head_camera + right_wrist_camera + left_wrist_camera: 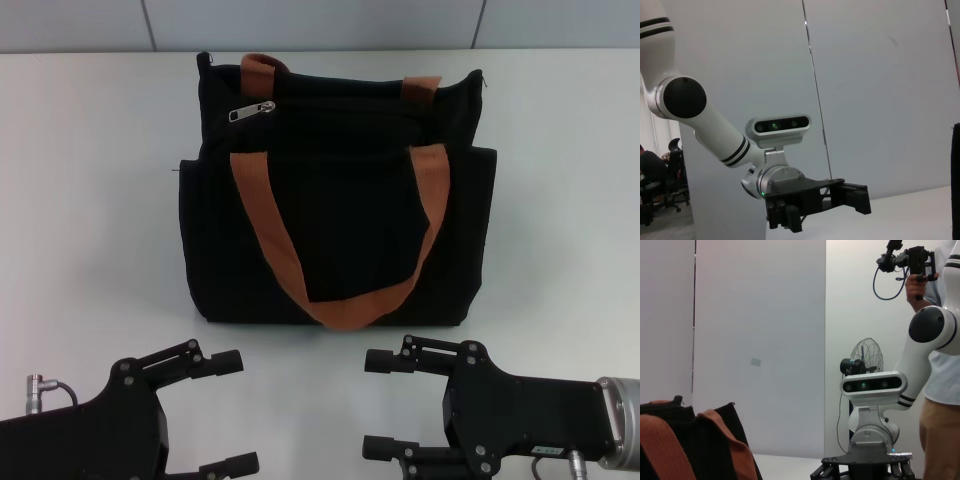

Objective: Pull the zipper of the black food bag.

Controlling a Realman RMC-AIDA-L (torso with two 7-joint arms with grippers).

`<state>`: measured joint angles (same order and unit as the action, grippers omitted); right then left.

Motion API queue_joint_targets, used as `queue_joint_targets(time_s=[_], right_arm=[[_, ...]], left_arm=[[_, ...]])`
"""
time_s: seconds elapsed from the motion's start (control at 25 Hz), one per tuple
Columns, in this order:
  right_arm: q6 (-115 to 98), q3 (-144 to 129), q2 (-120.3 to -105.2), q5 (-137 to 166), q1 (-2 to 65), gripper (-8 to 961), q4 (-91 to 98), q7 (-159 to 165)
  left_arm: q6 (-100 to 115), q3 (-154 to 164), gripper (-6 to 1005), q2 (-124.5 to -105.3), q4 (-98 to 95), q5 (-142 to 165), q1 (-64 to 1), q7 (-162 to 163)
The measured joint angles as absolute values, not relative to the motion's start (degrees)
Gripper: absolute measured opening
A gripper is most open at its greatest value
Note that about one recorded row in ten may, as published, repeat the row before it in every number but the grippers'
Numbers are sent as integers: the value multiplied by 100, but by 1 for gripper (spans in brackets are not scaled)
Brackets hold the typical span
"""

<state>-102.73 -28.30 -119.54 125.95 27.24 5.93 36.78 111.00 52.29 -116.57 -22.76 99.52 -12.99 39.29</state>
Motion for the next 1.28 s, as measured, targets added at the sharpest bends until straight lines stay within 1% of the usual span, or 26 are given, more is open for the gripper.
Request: queue_joint_targets(time_s=[0.56,0.76,0.84,0.96,1.0,1.04,1.28], right_arm=[[-10265,-2802,-11962,12568,2757,730,591,3644],[-10255,-2778,-11962,12555,2743,730,575,3644],[-10203,-2777,-11964,12551,2758,730,524,3644],[-10078,-2773,-11966,12550,2788,729,443,3644],[-10037,-2783,-11966,12550,2795,729,415,3638],[-10037,-2783,-11966,12550,2795,729,415,3638],[-9976,-2774,-11970,12550,2826,729,344,3624]], left_arm=[[11049,5016,803,-11711,-2284,9931,-1327,3915],[11011,3761,802,-11851,-2164,9895,-1301,3909],[10896,2962,801,-11867,-1908,9837,-1343,3985],[10684,2100,800,-11840,-1648,9800,-1531,4550],[10430,1731,800,-11845,-1660,9792,-1686,4959],[10430,1731,800,-11845,-1660,9792,-1686,4959],[9886,1726,800,-11838,-1857,9822,-2143,5428]])
